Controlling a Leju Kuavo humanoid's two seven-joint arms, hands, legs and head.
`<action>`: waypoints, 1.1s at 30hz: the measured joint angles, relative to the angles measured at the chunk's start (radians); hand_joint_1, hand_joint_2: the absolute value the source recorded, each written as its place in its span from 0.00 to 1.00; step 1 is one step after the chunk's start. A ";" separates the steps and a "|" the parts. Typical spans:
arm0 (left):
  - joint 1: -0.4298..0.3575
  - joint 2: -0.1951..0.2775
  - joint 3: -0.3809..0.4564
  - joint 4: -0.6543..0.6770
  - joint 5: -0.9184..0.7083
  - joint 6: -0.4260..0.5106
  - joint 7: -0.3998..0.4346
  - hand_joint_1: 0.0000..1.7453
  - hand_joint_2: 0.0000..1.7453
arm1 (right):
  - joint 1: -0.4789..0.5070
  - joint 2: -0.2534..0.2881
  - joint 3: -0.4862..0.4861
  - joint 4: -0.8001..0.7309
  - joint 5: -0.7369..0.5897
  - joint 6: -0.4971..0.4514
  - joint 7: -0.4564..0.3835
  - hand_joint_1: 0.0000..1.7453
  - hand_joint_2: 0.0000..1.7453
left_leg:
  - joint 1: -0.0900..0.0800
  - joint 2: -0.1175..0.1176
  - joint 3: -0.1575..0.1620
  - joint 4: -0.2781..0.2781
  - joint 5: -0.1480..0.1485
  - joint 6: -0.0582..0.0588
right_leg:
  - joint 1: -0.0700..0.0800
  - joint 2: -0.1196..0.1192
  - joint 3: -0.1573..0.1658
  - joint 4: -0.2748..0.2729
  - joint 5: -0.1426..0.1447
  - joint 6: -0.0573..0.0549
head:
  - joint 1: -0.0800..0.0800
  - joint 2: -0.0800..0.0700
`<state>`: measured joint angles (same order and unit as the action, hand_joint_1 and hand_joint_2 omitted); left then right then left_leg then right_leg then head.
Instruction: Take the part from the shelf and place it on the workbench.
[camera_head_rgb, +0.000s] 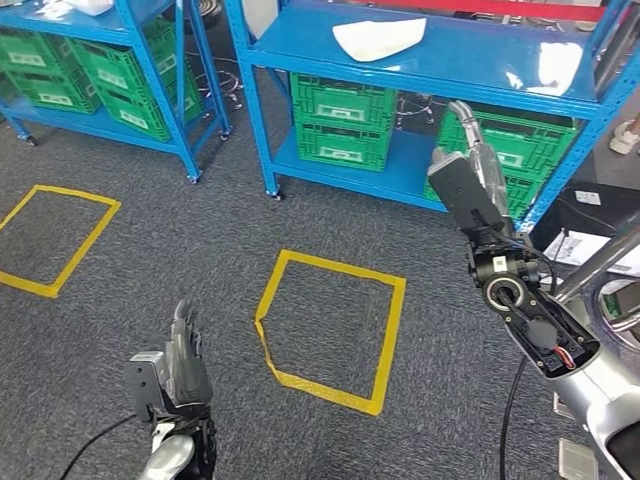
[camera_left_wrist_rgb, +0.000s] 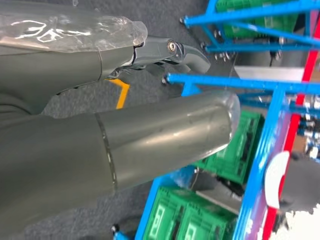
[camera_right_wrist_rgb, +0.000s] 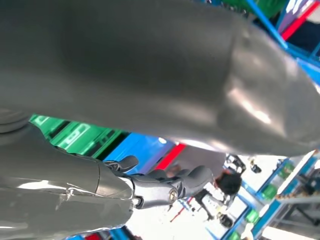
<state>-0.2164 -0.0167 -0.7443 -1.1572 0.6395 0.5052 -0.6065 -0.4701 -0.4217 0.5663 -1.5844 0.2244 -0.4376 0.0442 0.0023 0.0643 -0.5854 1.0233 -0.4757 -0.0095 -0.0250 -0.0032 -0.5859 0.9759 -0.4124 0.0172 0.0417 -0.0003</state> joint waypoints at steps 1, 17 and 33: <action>0.000 0.000 0.000 0.000 0.000 0.000 0.000 0.00 0.00 | -0.001 0.000 0.000 0.000 -0.001 0.000 -0.002 0.00 0.00 | 0.002 -0.028 -0.027 0.061 -0.034 -0.004 | -0.001 0.008 -0.002 0.000 0.002 -0.004 | -0.007 0.000; 0.009 0.004 0.000 -0.005 0.000 0.013 -0.001 0.00 0.00 | -0.006 0.002 0.002 0.007 -0.012 0.001 -0.005 0.00 0.00 | 0.002 -0.063 0.035 -0.101 0.065 0.047 | 0.003 0.039 -0.097 0.152 -0.071 0.032 | -0.010 0.000; 0.014 0.008 0.000 -0.010 0.000 0.026 0.005 0.00 0.00 | -0.003 0.003 0.006 0.004 -0.012 0.010 0.006 0.00 0.00 | 0.003 -0.053 -0.073 0.168 -0.090 -0.011 | -0.001 0.019 -0.007 -0.003 0.007 -0.008 | -0.017 0.000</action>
<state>-0.2025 -0.0084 -0.7443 -1.1671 0.6397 0.5316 -0.6020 -0.4736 -0.4187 0.5725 -1.5801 0.2125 -0.4278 0.0502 0.0052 0.0109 -0.6583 1.1911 -0.5654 -0.0200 -0.0261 0.0159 -0.5934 0.9726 -0.4057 0.0091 0.0246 -0.0004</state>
